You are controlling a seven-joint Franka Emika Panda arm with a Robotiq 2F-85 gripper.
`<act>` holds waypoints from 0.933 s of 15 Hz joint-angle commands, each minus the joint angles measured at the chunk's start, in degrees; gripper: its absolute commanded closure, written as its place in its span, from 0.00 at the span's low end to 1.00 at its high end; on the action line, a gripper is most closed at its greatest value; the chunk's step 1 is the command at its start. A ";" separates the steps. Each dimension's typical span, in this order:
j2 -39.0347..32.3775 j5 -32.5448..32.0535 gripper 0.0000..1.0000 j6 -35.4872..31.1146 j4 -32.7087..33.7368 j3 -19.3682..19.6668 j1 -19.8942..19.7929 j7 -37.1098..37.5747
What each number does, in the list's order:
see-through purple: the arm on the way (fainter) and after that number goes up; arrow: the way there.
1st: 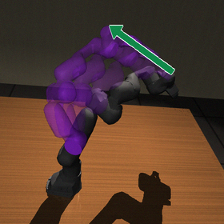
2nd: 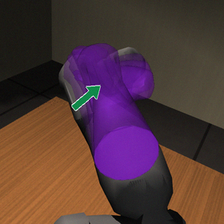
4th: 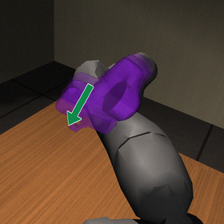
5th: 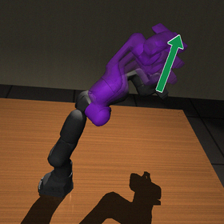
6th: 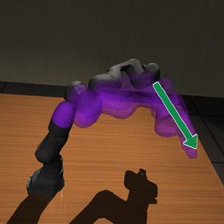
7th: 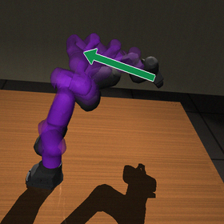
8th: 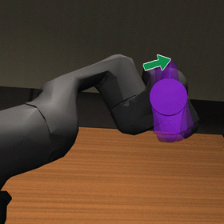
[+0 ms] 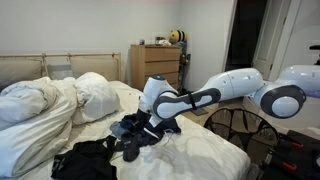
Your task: Put some of the clothes on the bed in the laundry hamper
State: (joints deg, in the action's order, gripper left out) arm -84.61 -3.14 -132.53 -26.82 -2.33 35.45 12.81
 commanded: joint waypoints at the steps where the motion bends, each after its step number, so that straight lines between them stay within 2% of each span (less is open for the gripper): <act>1: -0.31 1.68 0.00 -3.92 -3.74 -2.93 -1.20 -3.67; 8: -1.16 3.88 0.00 -12.33 -11.39 -9.52 -3.08 -11.63; 14: -1.47 7.30 0.00 -16.36 -14.56 -13.91 -3.89 -19.94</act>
State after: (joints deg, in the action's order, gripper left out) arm -86.08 2.12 -145.85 -39.61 -13.92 32.51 -2.54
